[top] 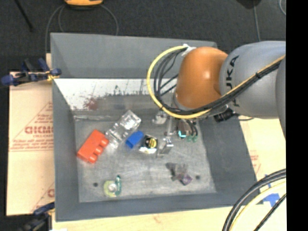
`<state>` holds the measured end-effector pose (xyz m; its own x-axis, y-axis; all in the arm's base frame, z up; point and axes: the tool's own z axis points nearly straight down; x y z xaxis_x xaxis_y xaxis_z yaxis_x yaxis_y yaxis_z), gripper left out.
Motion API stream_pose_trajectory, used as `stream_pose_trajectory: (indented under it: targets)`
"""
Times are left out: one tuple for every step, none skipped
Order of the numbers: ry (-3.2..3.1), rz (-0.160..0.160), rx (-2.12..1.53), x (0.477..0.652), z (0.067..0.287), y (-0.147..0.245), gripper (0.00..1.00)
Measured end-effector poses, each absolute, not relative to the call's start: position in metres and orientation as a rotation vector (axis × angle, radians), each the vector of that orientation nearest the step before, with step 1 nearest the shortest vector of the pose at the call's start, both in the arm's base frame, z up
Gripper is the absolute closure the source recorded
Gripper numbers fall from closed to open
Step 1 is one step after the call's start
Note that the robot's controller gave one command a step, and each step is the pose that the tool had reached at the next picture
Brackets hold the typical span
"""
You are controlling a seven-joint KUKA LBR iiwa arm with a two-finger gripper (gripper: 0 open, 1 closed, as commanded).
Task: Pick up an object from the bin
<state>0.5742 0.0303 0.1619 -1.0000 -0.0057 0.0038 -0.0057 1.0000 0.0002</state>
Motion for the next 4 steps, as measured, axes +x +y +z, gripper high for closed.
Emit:
stream_pose_trajectory:
  targets:
    - [-3.146,-0.001,0.168,0.5828,0.0851,0.0073,0.0]
    - [-3.14,-0.002,0.144,0.5877,0.0765,0.0101,0.0]
    - [-3.146,-0.002,0.143,0.5898,0.079,0.0097,0.0]
    - [-3.146,-0.003,0.141,0.5914,0.0801,0.0097,0.0]
